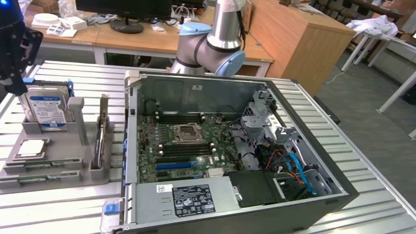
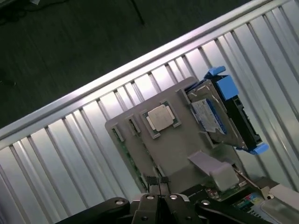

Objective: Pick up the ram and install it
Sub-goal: 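Pick up the ram and move it above insertion slot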

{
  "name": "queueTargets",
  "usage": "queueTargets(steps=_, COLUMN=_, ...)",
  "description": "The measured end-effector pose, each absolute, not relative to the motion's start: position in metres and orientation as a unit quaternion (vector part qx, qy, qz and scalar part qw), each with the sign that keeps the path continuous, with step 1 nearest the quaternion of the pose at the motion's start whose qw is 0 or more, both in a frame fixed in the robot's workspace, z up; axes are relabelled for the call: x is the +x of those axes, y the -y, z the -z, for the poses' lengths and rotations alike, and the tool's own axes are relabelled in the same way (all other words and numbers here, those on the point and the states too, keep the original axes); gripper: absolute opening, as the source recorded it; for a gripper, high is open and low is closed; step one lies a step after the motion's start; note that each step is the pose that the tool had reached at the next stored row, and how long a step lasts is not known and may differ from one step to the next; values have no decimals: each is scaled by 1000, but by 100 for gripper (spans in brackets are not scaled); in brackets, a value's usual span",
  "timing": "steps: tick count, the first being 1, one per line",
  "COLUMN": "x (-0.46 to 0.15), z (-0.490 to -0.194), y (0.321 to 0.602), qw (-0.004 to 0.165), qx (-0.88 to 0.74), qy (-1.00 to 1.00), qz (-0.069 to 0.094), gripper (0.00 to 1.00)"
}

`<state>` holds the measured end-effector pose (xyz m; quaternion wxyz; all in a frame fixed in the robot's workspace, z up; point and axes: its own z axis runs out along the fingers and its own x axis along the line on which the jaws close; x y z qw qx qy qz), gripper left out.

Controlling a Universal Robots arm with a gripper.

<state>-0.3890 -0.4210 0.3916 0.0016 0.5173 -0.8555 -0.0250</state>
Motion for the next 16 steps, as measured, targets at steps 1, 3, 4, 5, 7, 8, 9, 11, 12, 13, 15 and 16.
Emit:
queueTargets(steps=1, x=-389, z=-392, y=421, qw=2, qx=525, qy=851, qz=25, gripper=11)
queueTargets(steps=3, x=-389, z=-392, y=421, qw=2, qx=541, qy=841, qz=25, gripper=11)
queueTargets(steps=4, x=-389, z=-392, y=421, qw=3, qx=548, qy=836, qz=25, gripper=11)
queueTargets(steps=5, x=-389, z=-392, y=421, qw=3, qx=556, qy=831, qz=25, gripper=11)
queueTargets(steps=7, x=-389, z=-392, y=421, qw=3, qx=571, qy=821, qz=25, gripper=11)
queueTargets(steps=8, x=-389, z=-392, y=421, qw=3, qx=578, qy=816, qz=25, gripper=11)
queueTargets(steps=9, x=-389, z=-392, y=421, qw=4, qx=585, qy=810, qz=25, gripper=11)
queueTargets(steps=11, x=-389, z=-392, y=421, qw=4, qx=600, qy=799, qz=25, gripper=11)
queueTargets(steps=12, x=-389, z=-391, y=421, qw=4, qx=608, qy=794, qz=25, gripper=11)
queueTargets(steps=13, x=-389, z=-391, y=421, qw=5, qx=615, qy=788, qz=25, gripper=11)
queueTargets(steps=15, x=-389, z=-391, y=421, qw=5, qx=629, qy=777, qz=25, gripper=11)
queueTargets(steps=16, x=-389, z=-391, y=421, qw=5, qx=636, qy=772, qz=24, gripper=11)
